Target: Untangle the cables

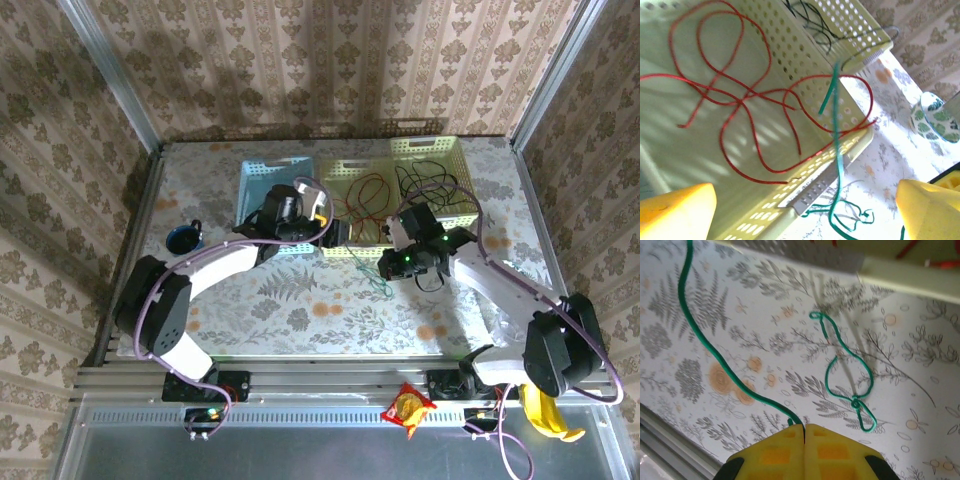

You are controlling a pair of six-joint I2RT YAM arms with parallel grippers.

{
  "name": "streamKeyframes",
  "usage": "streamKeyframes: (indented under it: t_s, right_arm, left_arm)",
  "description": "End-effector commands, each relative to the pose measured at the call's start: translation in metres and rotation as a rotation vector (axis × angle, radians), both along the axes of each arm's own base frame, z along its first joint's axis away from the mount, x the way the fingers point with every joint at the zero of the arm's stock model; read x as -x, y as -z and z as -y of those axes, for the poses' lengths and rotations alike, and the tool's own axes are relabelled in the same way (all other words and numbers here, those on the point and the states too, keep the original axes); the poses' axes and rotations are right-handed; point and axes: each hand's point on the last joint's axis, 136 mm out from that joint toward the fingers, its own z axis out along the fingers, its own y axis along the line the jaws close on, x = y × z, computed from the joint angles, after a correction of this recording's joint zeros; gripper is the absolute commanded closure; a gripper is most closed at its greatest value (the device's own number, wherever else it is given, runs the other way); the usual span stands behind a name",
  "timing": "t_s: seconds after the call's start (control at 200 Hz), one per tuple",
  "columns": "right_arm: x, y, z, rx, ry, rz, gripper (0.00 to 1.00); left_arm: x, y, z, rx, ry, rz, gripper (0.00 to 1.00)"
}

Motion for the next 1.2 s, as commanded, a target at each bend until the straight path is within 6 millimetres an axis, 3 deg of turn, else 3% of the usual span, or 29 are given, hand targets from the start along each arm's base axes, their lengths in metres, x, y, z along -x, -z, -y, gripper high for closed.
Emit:
streamKeyframes:
  t_s: [0.0, 0.155, 0.315, 0.505, 0.59, 0.71, 0.765, 0.8, 0.855, 0.93, 1.06, 1.08, 1.195]
  right_arm:
    - [-0.006, -0.012, -0.007, -0.028, -0.027, 0.059, 1.0]
    - [-0.017, -0.023, -0.009, -0.038, -0.014, 0.101, 1.0]
    - [-0.032, -0.041, -0.017, -0.094, 0.017, 0.164, 1.0]
    - [-0.043, -0.056, -0.027, -0.16, 0.036, 0.195, 1.0]
    - [-0.047, -0.057, -0.03, -0.171, 0.041, 0.194, 1.0]
    - [-0.051, -0.055, -0.029, -0.164, 0.065, 0.187, 1.0]
    - [-0.053, -0.054, -0.027, -0.157, 0.081, 0.188, 0.95]
    - [-0.054, -0.053, -0.025, -0.15, 0.095, 0.191, 0.88]
    - [-0.057, -0.054, -0.022, -0.14, 0.123, 0.198, 0.65]
    - [-0.06, -0.055, -0.013, -0.114, 0.17, 0.221, 0.51]
    - [-0.063, -0.055, 0.007, -0.081, 0.245, 0.251, 0.43]
    - [-0.063, -0.054, 0.009, -0.078, 0.253, 0.251, 0.43]
    - [-0.058, -0.045, 0.018, -0.045, 0.254, 0.232, 0.43]
  left_arm:
    - [0.0, -0.018, 0.022, 0.047, 0.085, 0.039, 0.09]
    - [-0.002, -0.022, 0.033, 0.093, 0.109, 0.033, 0.13]
    - [0.001, -0.023, 0.036, 0.108, 0.121, 0.019, 0.33]
    - [0.004, -0.019, 0.033, 0.113, 0.108, 0.005, 0.41]
    - [0.004, -0.021, 0.032, 0.121, 0.103, 0.008, 0.6]
    - [0.0, -0.027, 0.028, 0.132, 0.064, 0.007, 0.99]
    - [-0.005, -0.031, 0.023, 0.143, 0.029, 0.008, 1.0]
    - [-0.01, -0.034, 0.018, 0.157, 0.001, 0.01, 1.0]
    - [-0.018, -0.041, 0.007, 0.191, -0.052, 0.01, 1.0]
    - [-0.031, -0.055, -0.014, 0.257, -0.126, 0.019, 1.0]
    - [-0.052, -0.078, -0.062, 0.342, -0.262, 0.02, 1.0]
    - [-0.06, -0.081, -0.078, 0.344, -0.301, 0.025, 1.0]
    - [-0.072, -0.081, -0.123, 0.277, -0.405, 0.04, 1.0]
